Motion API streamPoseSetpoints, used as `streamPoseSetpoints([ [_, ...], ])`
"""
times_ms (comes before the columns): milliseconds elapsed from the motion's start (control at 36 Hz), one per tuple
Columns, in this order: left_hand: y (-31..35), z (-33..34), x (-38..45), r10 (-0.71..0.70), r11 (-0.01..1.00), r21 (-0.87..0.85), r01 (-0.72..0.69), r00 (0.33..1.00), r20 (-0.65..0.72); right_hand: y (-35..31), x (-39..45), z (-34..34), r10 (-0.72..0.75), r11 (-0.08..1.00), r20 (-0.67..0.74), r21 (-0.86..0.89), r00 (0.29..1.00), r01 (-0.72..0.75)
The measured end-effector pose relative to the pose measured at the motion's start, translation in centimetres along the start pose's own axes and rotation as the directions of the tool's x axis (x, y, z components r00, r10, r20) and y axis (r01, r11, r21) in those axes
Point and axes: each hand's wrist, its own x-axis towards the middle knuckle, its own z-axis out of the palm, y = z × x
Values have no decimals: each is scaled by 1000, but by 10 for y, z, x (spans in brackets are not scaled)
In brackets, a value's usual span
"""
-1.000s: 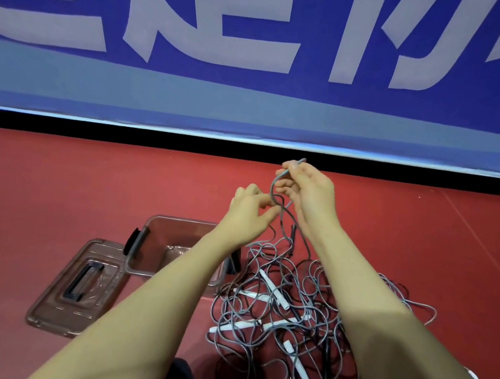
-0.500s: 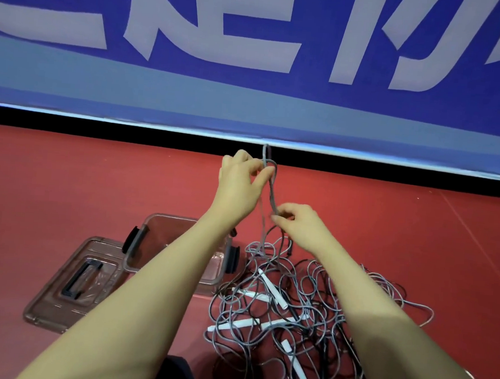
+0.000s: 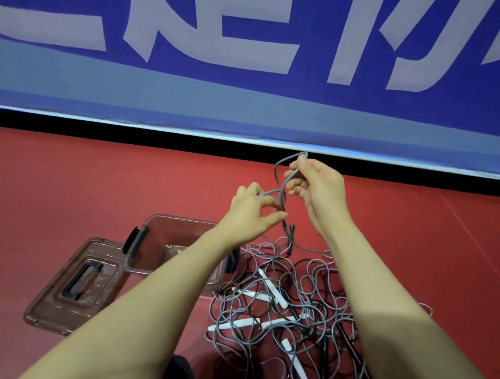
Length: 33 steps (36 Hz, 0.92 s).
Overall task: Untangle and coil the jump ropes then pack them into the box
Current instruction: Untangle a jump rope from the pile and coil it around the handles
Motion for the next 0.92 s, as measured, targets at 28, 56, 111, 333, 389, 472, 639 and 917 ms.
streamPoseSetpoints([
  [28, 0, 1, 1, 12, 1000, -4, -12, 1000, -21, -2, -1, 0, 9, 999, 3, 33, 1000, -9],
  [56, 0, 3, 3, 22, 1000, -4, -22, 999, -42, -3, -1, 0, 19, 998, 4, 64, 1000, -19],
  [111, 1, 4, 4, 38, 999, 5, -37, 996, -80, -6, -2, 0, 37, 992, 0, 118, 999, -37],
  [333, 5, 3, 11, 89, 995, 61, -75, 955, -283, 10, 3, -12, 108, 994, 3, -21, 994, -108],
  [389, 8, -4, 14, 59, 998, 29, -52, 940, -335, 23, 0, -20, 153, 924, 61, -362, 986, -121],
  [472, 13, -17, 19, 41, 999, -15, -51, 917, -398, 41, -7, -30, 237, 735, 218, -678, 947, -28],
  [639, 25, -39, 24, 38, 998, -23, -52, 912, -408, 51, -10, -36, 223, 626, 271, -777, 937, 76],
  [917, 10, -23, 12, -24, 994, 105, 40, 989, -149, 28, -2, -13, 35, 906, 93, -423, 995, 7],
])
